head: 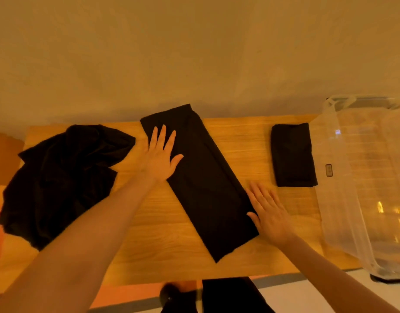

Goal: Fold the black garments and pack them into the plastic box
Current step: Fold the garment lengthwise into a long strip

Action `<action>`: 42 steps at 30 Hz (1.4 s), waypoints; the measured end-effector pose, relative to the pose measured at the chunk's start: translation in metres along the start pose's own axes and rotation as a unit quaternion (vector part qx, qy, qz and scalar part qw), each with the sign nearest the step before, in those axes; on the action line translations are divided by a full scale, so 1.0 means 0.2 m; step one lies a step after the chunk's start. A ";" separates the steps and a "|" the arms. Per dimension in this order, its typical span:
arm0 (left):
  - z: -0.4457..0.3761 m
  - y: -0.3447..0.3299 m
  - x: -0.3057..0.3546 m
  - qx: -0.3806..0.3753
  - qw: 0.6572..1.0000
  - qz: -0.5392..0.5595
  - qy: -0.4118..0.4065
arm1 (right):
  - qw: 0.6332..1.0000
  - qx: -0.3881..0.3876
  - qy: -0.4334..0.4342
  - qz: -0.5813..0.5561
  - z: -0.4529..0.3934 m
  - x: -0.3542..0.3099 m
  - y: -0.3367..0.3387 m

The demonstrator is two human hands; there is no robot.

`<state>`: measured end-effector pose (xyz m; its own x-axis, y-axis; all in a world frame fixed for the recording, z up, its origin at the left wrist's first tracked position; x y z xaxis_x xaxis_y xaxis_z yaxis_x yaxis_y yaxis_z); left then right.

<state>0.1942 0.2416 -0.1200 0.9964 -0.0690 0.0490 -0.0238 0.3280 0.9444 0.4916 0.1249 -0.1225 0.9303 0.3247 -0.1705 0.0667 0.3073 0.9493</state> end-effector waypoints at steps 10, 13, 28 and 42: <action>0.20 0.05 0.16 0.068 0.993 0.083 0.050 | 0.999 -0.004 0.030 -0.014 0.07 -0.09 -0.06; 0.53 -0.07 0.38 0.025 0.995 0.099 -0.016 | 1.000 -0.013 0.011 -0.004 0.10 -0.12 -0.08; 1.03 -0.36 0.19 -0.049 0.994 -0.033 -0.089 | 0.997 -0.067 0.045 -0.016 0.18 -0.40 -0.05; 0.31 0.19 -0.17 0.121 0.962 0.226 0.090 | 0.951 0.026 -0.084 -0.297 -1.01 -0.38 0.49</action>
<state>0.1535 0.1983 -0.0665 0.8773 0.2003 0.4362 -0.4549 0.0564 0.8888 0.3550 0.3114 -0.0694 0.7678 -0.0415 -0.6394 0.6113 0.3463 0.7116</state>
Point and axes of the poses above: each hand's wrist, its own z-axis away from the middle knuckle, its own y-axis out of the back of the hand, x = y × z, the point moved 5 cm from there along -z, towards the middle knuckle, and after that the axes turned 2 degrees about -z, right-handed, at the moved point
